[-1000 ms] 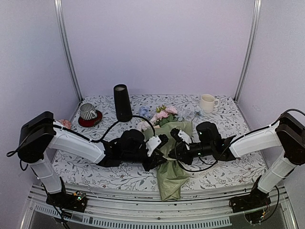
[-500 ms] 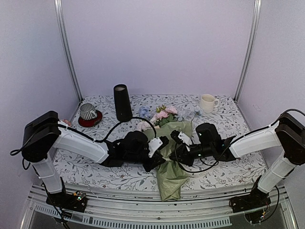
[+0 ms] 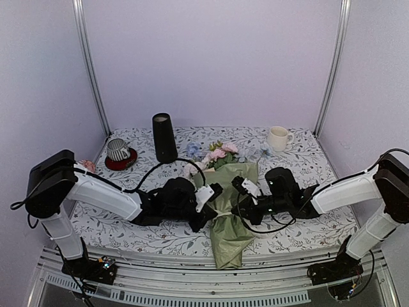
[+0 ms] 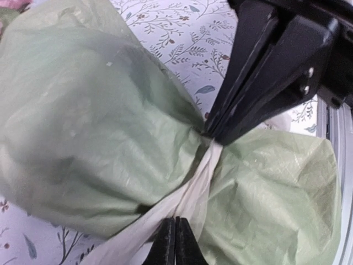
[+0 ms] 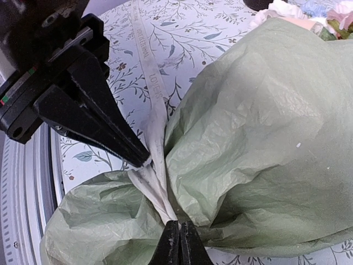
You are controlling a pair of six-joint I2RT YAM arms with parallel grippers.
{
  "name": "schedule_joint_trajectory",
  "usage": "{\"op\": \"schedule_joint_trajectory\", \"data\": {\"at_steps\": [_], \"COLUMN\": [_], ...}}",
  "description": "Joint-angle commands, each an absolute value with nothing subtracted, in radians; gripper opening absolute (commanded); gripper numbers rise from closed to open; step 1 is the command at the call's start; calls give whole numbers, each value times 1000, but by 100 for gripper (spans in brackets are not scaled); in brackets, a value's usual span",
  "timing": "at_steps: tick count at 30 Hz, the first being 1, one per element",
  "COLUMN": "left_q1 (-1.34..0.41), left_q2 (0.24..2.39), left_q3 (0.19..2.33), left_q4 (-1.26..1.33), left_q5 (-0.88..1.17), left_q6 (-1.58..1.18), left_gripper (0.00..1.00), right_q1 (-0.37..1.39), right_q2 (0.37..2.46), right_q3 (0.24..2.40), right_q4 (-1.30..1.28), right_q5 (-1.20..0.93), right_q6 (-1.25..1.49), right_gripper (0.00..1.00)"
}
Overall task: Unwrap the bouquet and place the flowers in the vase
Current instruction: Untie the half-tied ribbon from the folded wrapping paper.
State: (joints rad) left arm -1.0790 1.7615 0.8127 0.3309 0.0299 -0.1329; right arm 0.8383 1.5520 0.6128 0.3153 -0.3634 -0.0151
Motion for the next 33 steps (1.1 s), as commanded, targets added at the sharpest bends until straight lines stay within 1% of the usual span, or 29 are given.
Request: {"op": "schedule_joint_trajectory", "data": {"at_steps": [1,8,15,19,26,33], "left_q1": [-1090,-1089,-1101,-1108,-1118,-1122], "left_q2": [1702,1654,1659,1685,1736,1748], "left_q3": [764,703,726,765,828,846], "left_q4": [337,365,380,374,340,323], "left_q5": [-20,-30,9,13,7,-2], "left_q6": [-167,-190,-178,-165,-145,-138], "left_gripper": [3,4,18,22,23,24], "right_q1": [841,842,841,841,841,841], "right_q2": [1503,1501,1506,1502,1459,1403], "right_q3": [575,566,575,576,553,523], "right_q4": [332,322,328,332,358,379], "right_q5": [-303,-290,-323,-330,-315,-282], "right_q6": [28,54,48,47,48,43], "right_gripper": [3,6,9,9,11,12]}}
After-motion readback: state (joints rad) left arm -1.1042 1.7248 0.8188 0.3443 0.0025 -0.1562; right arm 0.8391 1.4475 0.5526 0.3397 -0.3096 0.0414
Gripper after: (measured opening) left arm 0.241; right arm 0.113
